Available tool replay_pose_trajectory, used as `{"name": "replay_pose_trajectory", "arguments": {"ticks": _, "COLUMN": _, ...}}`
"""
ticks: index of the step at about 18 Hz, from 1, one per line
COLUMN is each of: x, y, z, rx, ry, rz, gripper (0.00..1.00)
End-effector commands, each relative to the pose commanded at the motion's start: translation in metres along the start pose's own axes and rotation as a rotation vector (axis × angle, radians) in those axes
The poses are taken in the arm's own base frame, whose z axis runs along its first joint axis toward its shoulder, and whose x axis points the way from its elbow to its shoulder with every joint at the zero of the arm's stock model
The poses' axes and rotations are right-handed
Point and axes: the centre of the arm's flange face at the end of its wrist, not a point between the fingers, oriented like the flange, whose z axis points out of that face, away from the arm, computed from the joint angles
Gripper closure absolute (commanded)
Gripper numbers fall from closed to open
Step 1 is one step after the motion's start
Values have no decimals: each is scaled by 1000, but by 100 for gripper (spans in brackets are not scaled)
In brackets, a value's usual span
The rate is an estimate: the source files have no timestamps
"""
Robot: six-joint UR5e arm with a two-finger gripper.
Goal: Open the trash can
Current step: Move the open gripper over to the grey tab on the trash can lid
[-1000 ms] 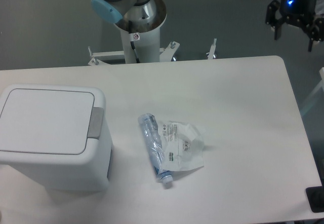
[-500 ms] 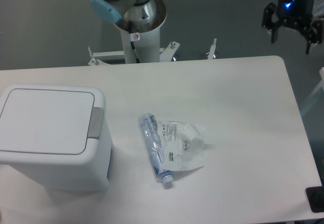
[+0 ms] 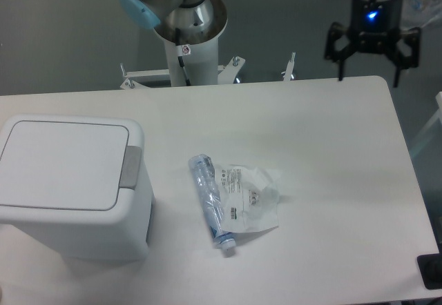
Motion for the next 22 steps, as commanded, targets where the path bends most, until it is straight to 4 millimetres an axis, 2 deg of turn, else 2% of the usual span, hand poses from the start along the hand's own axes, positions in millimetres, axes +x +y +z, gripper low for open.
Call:
{"name": "replay_pose_trajectory", "arguments": {"ticks": 4, "x": 53, "y": -35, "z": 1, "rx": 83, "ry": 51, "rz": -190, "gripper": 0}}
{"name": "replay_pose_trajectory", "arguments": {"ticks": 7, "x": 74, "y": -50, "z": 0, "rx": 145, "ry": 131, "rz": -347, "gripper": 0}}
{"name": "replay_pose_trajectory", "arguments": {"ticks": 10, "x": 104, "y": -64, "z": 9, "rx": 139, "ry": 184, "rz": -346, "gripper": 0}}
{"name": "replay_pose_trajectory", "arguments": {"ticks": 12, "x": 119, "y": -73, "z": 10, "rx": 154, "ry": 227, "rz": -374, "gripper": 0}}
{"name": "replay_pose_trajectory", "arguments": {"ticks": 16, "x": 148, "y": -87, "z": 26, "rx": 164, "ry": 284, "rz": -362, "gripper": 0}}
{"name": "replay_pose_trajectory", "arguments": {"ticks": 19, "x": 171, "y": -94, "z": 29, "rx": 160, "ry": 303, "rz": -327, "gripper": 0}}
{"name": "replay_pose_trajectory", "arguments": {"ticks": 22, "x": 185, "y": -97, "z": 33, "rx": 149, "ry": 317, "rz": -307, "gripper": 0}}
